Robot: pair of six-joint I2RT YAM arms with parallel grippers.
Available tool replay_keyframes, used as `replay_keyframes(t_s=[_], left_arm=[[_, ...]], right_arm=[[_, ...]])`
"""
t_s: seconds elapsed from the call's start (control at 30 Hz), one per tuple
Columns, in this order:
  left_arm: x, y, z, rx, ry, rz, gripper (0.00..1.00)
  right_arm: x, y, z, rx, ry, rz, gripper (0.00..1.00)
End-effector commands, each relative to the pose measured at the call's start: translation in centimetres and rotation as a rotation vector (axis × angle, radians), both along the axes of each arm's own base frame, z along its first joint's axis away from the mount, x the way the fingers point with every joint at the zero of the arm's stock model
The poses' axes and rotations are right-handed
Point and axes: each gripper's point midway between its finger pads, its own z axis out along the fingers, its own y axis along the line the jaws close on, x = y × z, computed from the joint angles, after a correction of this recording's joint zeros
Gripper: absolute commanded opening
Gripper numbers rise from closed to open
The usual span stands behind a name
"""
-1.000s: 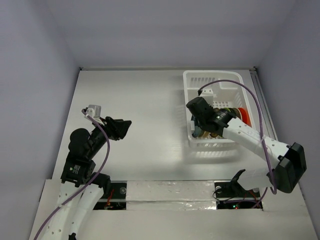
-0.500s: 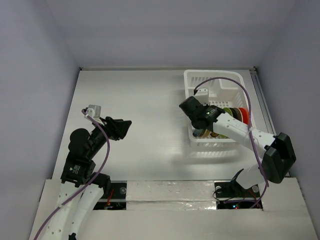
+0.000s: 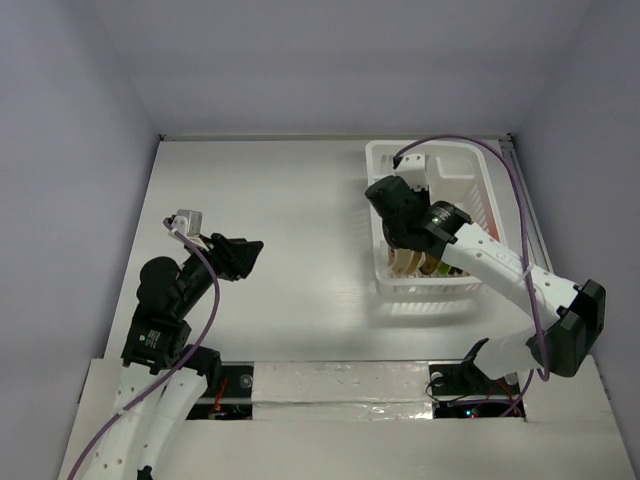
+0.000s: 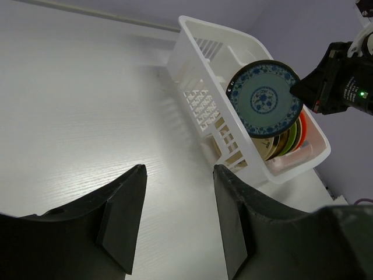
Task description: Unload the plates from the dish rack
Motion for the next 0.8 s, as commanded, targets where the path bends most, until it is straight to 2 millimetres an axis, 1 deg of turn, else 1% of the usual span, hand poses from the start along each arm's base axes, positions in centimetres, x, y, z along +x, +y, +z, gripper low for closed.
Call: replay_keyframes(t_s=[0.0,0.03,0.07,0.1,0.13,0.17,0.2,0.23,0.27,0.3,0.33,0.37,0.4,0.43,0.47,0.5,0.53,0.6,0.63,0.67,0.73,0.77], left_arm=[[0.1,0.0,1.4,-0.014,-0.045,-0.001,0.47],[0.1,0.0,1.3,-0.013,-0.045,0.0,0.47],[0.2,0.0,1.3,-0.014,-0.044,0.004,0.47],[0.1,0.0,1.3,-0.013,-0.045,0.002,0.47],[0.1,0.0,1.4,-0.014,-0.045,0.002,0.47],[0.2,0.1,1.3,-0.013,-0.042,0.004,0.46],[0.2,0.2,1.4,-0.014,-0.047,0.011,0.47],[0.2,0.2,1.3,-0.015,-0.045,0.011,0.47],[0.2,0.3,1.4,-0.016,-0.047,0.013,0.47],[0.2,0.3,1.4,-0.016,-0.048,0.013,0.46],[0.2,0.3,1.4,-0.016,-0.048,0.016,0.46],[0.2,0.3,1.4,-0.016,-0.048,0.017,0.46],[0.2,0.5,1.5,-0.015,-0.048,0.025,0.46],[0.3,0.7,1.5,-0.015,-0.049,0.037,0.46],[0.4,1.0,1.6,-0.015,-0.049,0.057,0.46],[0.4,1.0,1.5,-0.014,-0.045,0.057,0.46],[0.6,1.5,1.6,-0.015,-0.044,0.091,0.45],[0.6,2.3,1.5,-0.014,-0.031,0.139,0.45],[0.8,3.0,1.7,-0.017,-0.033,0.177,0.45],[0.7,3.2,1.7,-0.018,-0.033,0.19,0.45],[0.7,3.3,1.8,-0.021,-0.035,0.198,0.45],[0.7,3.3,1.8,-0.021,-0.038,0.195,0.45]], right_arm=[[0.2,-0.3,3.3,0.008,-0.093,-0.032,0.0],[-0.2,-0.7,3.8,0.02,-0.099,-0.047,0.0],[-0.6,-0.7,6.1,0.063,-0.148,-0.052,0.0],[-0.9,-0.6,7.3,0.094,-0.176,-0.046,0.0],[-1.3,0.2,8.5,0.128,-0.199,-0.011,0.0],[-1.8,1.1,10.0,0.203,-0.221,0.043,0.0],[-1.7,2.4,11.2,0.276,-0.256,0.087,0.0],[-1.8,3.6,11.7,0.315,-0.264,0.144,0.0],[-1.8,5.8,11.6,0.378,-0.242,0.236,0.0],[-1.3,7.5,11.4,0.425,-0.247,0.283,0.0],[-1.3,9.8,10.8,0.479,-0.21,0.356,0.0],[-1.1,11.2,10.0,0.501,-0.185,0.388,0.0],[-0.5,13.8,8.8,0.52,-0.162,0.427,0.0],[-0.1,15.1,7.9,0.54,-0.144,0.444,0.0],[0.3,17.9,6.4,0.555,-0.11,0.491,0.0],[-0.1,18.7,6.7,0.581,-0.11,0.518,0.0],[0.7,20.5,4.7,0.578,-0.07,0.521,0.0],[0.7,23.2,3.2,0.598,-0.032,0.565,0.0],[1.0,24.0,2.3,0.601,-0.015,0.567,0.0],[1.5,25.4,0.6,0.592,0.021,0.576,0.0],[2.1,26.6,-1.1,0.6,0.047,0.568,0.0],[2.4,27.4,-3.4,0.581,0.084,0.567,0.0]])
